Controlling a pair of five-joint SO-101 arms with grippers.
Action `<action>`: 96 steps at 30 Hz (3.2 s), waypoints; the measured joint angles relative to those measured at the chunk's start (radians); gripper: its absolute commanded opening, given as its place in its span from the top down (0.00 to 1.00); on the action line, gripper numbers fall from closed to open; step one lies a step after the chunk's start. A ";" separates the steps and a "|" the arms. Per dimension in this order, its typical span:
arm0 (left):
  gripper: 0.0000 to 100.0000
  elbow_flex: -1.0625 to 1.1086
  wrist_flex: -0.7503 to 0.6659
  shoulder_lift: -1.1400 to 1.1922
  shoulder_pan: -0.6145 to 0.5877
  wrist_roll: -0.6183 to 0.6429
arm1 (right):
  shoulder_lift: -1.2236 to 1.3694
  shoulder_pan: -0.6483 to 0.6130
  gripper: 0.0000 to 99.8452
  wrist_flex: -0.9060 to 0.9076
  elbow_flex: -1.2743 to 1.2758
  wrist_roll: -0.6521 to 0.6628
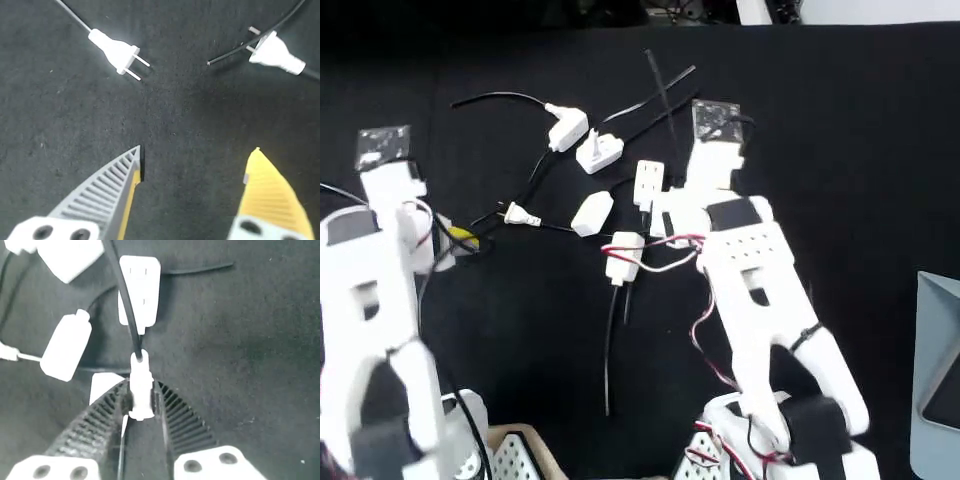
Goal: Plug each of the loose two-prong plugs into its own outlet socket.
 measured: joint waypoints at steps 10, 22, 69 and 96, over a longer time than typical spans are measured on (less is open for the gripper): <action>0.67 -0.324 0.000 0.362 -0.028 -0.299 | -0.086 0.103 0.99 -0.255 0.187 -0.058; 0.67 -0.385 0.000 0.448 0.265 -0.222 | -0.087 0.250 0.99 -0.341 0.201 -0.114; 0.92 -0.930 0.207 0.861 0.548 -0.008 | -0.087 0.299 0.99 -0.371 0.221 -0.115; 0.73 0.273 -0.147 0.038 0.486 -0.029 | -0.087 0.298 0.99 -0.371 0.233 -0.115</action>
